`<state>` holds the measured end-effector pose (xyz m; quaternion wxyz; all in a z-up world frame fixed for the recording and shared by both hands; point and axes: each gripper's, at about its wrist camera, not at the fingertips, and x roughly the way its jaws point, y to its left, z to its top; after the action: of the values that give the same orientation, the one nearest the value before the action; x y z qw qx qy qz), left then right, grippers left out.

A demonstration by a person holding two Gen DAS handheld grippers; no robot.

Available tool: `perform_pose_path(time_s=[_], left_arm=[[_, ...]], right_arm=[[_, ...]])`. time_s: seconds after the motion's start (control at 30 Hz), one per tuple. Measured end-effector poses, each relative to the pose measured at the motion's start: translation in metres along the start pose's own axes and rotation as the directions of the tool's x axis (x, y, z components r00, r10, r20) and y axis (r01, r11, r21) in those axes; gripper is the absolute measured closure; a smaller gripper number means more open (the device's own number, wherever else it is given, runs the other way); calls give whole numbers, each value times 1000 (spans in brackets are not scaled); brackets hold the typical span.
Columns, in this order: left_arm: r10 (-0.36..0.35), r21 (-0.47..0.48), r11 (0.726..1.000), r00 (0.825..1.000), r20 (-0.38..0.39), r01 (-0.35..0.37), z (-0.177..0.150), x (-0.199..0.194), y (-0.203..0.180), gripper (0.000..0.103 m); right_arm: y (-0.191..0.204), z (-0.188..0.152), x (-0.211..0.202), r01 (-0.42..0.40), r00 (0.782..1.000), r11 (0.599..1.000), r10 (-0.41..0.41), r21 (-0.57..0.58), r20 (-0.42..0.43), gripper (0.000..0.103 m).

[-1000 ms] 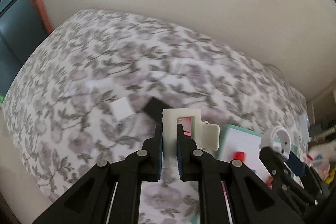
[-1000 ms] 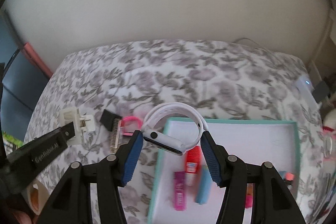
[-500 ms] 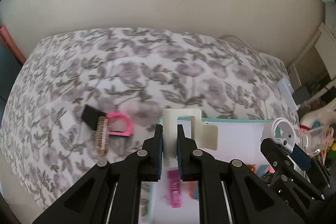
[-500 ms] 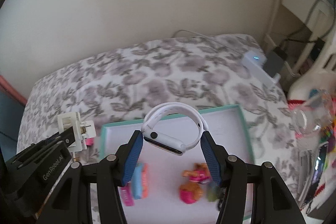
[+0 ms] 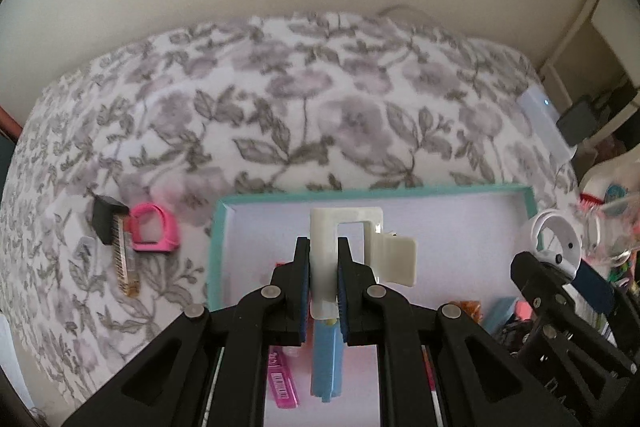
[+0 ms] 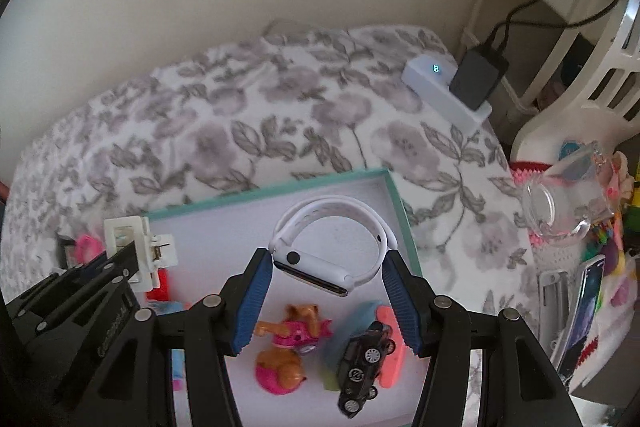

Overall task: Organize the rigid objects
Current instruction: 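Lift the holder and white watch and carry both over the tray, then lower the holder and watch into the tray and open both grippers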

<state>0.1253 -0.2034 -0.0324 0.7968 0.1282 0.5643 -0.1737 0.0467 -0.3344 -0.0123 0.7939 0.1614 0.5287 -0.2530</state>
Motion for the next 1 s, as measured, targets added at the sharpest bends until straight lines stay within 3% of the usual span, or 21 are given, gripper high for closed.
perform_pose_path(time_s=[0.27,1.0], left_arm=[[17,1,1000,999,-52,-17,-10,28,2,91],[17,0,1000,996,-83,-17,-12,38,0,90]], right_arm=[[-2,-7,30,28,997,1000,-28,-1,-76,43],[-2,-16,55,45,987,999,-48,-21,-156,41]])
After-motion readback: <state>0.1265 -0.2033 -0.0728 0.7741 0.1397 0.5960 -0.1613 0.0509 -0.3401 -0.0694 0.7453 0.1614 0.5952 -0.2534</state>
